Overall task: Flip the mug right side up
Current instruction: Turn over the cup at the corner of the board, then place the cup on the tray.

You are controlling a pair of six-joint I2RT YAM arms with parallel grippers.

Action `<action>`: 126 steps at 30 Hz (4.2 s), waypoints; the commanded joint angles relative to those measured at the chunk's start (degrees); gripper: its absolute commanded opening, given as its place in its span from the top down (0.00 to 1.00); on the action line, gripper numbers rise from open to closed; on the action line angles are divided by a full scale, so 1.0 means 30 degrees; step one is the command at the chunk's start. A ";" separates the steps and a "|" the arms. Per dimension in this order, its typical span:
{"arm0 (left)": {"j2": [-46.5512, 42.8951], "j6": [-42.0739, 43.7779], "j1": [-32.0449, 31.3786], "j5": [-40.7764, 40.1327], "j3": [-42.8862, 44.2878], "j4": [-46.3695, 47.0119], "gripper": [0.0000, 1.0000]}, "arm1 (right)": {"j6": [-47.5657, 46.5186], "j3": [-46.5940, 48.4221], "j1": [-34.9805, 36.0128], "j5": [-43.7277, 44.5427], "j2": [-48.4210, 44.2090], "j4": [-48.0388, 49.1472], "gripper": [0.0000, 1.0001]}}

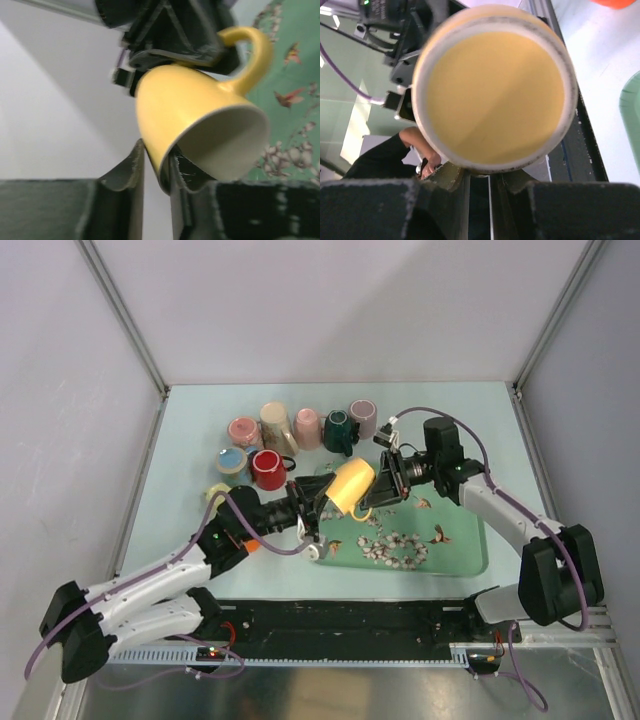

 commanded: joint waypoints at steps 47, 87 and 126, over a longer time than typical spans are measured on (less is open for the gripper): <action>0.6531 -2.0583 -0.0940 -0.6870 1.2242 -1.7715 1.00 | -3.0546 0.0097 1.0498 2.1920 -0.4739 -0.5424 0.50; 0.6561 -1.9413 0.2181 -0.6219 1.3747 -1.9203 0.00 | -3.3754 -0.1558 -1.0974 1.3896 -0.3280 -0.8203 1.00; 0.6212 -1.8674 0.2238 -0.6498 1.2775 -1.9202 0.00 | -3.6229 0.3815 -1.4370 1.6081 0.4064 -0.9676 0.56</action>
